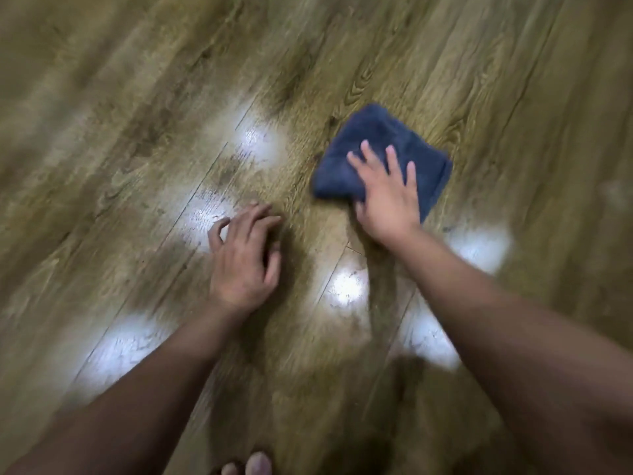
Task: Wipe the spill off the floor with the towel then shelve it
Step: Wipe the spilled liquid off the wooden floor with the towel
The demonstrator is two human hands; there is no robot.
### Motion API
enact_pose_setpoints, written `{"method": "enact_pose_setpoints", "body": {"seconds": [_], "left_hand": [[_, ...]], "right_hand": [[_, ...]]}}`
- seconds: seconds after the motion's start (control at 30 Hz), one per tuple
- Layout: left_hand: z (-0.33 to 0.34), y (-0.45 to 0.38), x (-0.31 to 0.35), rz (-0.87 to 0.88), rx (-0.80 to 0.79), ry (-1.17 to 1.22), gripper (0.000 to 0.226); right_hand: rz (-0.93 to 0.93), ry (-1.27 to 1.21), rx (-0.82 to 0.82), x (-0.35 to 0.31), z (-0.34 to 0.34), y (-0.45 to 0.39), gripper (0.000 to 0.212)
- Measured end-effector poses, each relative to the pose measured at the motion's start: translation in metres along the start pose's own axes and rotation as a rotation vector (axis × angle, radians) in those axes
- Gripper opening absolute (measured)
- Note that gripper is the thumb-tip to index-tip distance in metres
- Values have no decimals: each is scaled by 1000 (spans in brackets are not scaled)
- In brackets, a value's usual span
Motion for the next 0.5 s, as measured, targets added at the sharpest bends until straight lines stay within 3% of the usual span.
{"method": "enact_pose_setpoints", "body": {"seconds": [0.17, 0.5], "left_hand": [[21, -10, 22, 43, -81, 24, 41], [39, -21, 49, 131, -67, 101, 38]], "right_hand": [[55, -63, -8, 39, -16, -46, 71], [-113, 36, 68, -4, 21, 131, 79]]}}
Point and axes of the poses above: each hand's wrist, its own y-axis away from the middle knuckle, its own z-axis out of the palm, x = y × z, the point moved 7 cm from there along -y, towards the middle knuckle, and after that the axes turned 2 degrees about -z, right-handed, at the moved point
